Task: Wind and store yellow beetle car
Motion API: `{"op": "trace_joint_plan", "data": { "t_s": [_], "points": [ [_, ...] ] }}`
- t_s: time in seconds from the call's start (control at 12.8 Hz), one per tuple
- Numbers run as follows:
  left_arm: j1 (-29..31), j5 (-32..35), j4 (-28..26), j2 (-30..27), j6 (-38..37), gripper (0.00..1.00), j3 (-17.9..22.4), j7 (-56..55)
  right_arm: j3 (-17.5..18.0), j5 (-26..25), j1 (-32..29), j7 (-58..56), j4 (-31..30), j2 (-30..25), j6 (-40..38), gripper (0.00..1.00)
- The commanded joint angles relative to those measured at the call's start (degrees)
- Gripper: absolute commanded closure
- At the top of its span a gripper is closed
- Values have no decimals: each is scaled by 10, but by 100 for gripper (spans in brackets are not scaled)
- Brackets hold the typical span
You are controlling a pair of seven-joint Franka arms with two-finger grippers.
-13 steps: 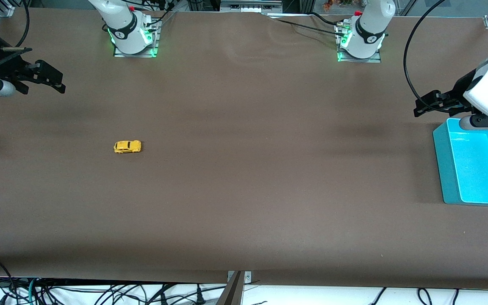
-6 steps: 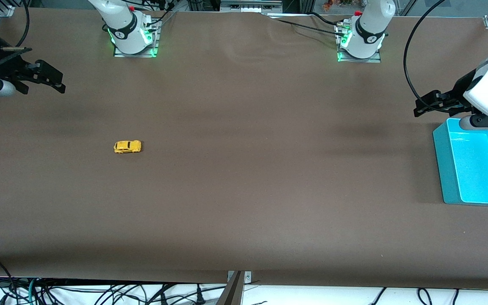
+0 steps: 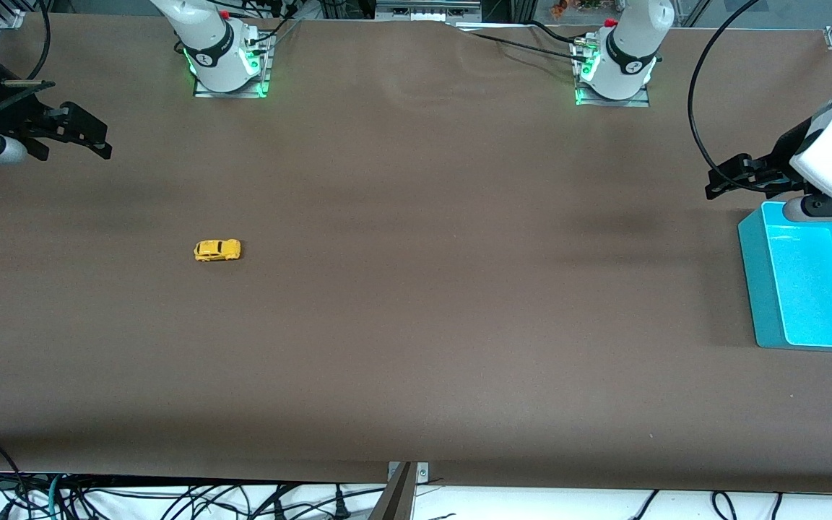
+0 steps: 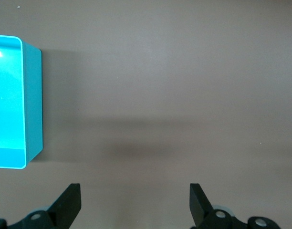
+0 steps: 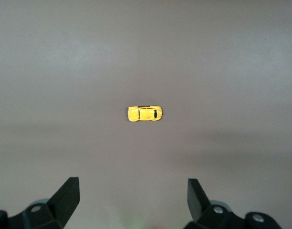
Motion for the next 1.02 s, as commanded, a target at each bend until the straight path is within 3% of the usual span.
{"op": "trace_joint_plan", "data": {
  "t_s": [0.0, 0.94],
  "points": [
    [0, -8, 8, 2, -2, 0, 2, 13, 5, 1, -1, -6, 5, -5, -10, 0],
    [2, -8, 8, 2, -2, 0, 2, 13, 20, -5, -1, -17, -13, 0, -7, 0]
  ]
}}
